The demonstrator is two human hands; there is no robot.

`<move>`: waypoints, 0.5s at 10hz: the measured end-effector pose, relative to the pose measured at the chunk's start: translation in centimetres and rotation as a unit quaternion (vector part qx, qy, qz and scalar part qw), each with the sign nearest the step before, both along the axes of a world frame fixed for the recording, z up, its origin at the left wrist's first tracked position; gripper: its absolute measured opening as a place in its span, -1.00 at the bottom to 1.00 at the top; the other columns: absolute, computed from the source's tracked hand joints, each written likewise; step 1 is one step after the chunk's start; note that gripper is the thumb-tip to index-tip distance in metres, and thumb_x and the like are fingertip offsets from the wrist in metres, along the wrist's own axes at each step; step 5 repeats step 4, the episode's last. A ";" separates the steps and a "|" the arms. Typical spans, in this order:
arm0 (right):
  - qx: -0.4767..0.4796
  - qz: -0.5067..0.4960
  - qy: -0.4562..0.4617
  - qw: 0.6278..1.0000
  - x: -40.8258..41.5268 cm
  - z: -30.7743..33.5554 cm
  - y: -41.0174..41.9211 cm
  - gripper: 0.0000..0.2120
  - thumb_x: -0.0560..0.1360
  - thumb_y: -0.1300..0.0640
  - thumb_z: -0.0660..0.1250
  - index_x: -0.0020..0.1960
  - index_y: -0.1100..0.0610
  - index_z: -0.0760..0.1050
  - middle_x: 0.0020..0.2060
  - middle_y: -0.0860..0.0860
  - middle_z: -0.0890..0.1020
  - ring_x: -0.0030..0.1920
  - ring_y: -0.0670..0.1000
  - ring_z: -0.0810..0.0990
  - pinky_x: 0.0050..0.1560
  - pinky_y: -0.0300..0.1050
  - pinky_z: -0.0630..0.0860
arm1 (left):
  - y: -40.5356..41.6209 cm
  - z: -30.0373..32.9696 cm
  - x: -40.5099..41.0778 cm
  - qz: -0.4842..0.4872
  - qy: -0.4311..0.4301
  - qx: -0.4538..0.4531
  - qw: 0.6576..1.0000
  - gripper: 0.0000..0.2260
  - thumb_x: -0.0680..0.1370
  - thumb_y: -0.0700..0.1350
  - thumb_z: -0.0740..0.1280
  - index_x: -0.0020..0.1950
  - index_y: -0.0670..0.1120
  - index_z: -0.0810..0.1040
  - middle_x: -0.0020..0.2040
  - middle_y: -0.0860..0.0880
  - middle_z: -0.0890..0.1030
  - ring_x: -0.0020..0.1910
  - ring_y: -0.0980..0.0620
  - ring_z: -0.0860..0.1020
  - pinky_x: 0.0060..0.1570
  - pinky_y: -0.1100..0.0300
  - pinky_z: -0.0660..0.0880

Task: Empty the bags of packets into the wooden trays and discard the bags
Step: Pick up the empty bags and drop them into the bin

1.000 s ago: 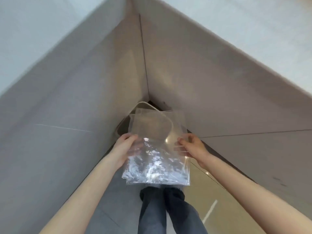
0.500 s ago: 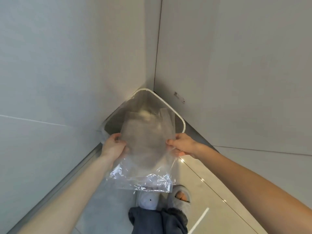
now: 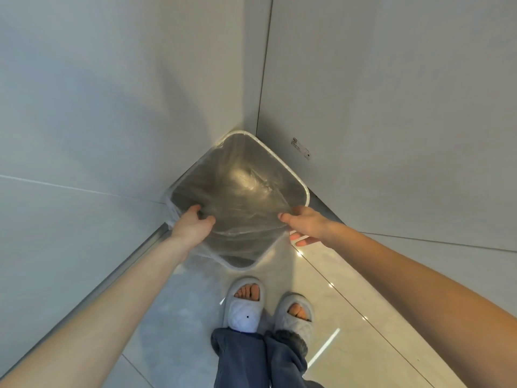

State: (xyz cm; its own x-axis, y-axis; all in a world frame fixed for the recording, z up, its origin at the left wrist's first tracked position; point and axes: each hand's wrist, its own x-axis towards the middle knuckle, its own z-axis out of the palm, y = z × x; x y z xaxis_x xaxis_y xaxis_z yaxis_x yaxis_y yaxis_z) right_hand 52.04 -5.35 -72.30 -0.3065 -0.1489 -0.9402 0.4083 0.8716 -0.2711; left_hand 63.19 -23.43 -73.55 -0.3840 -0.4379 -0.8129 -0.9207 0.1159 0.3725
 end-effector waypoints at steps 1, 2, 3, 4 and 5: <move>0.004 0.085 0.040 0.996 -0.2 1.9 0.1 -0.55 0.55 -0.02 0.09 0.38 0.16 0.23 0.28 0.15 0.46 0.14 0.09 0.53 0.12 -0.06 0.49 | 0.6 2.7 -1.0 -0.122 -0.013 -0.033 0.992 -0.49 0.53 -0.11 0.17 0.45 -0.15 0.12 0.43 -0.20 0.29 0.38 -0.16 0.29 0.30 0.12 0.23; 0.008 0.146 0.062 0.987 -0.3 3.7 0.0 -0.46 0.55 -0.06 0.09 0.46 0.12 0.10 0.39 0.15 0.35 0.34 0.16 0.38 0.30 -0.04 0.34 | 0.8 4.6 -1.4 -0.199 -0.009 -0.050 0.979 -0.49 0.52 -0.07 0.17 0.45 -0.13 0.14 0.42 -0.21 0.29 0.37 -0.18 0.31 0.31 0.08 0.26; 0.007 0.237 0.090 0.967 -0.6 7.5 0.1 -0.38 0.54 -0.07 0.12 0.49 0.03 -0.07 0.45 0.14 0.25 0.41 0.17 0.27 0.35 -0.03 0.25 | 1.0 8.6 -2.6 -0.313 -0.029 -0.078 0.946 -0.47 0.51 0.05 0.16 0.45 -0.04 0.15 0.45 -0.12 0.27 0.39 -0.16 0.29 0.36 -0.05 0.25; 0.009 0.289 0.128 0.949 -0.5 10.2 0.1 -0.36 0.53 -0.08 0.13 0.49 0.01 -0.10 0.47 0.12 0.21 0.41 0.17 0.26 0.37 0.03 0.27 | 1.7 11.8 -3.2 -0.367 -0.033 -0.120 0.922 -0.48 0.51 0.09 0.13 0.44 -0.02 0.16 0.45 -0.09 0.27 0.40 -0.14 0.26 0.35 -0.07 0.24; 0.009 0.289 0.128 0.949 -0.5 10.2 0.1 -0.36 0.53 -0.08 0.13 0.49 0.01 -0.10 0.47 0.12 0.21 0.41 0.17 0.26 0.37 0.03 0.27 | 1.7 11.8 -3.2 -0.367 -0.033 -0.120 0.922 -0.48 0.51 0.09 0.13 0.44 -0.02 0.16 0.45 -0.09 0.27 0.40 -0.14 0.26 0.35 -0.07 0.24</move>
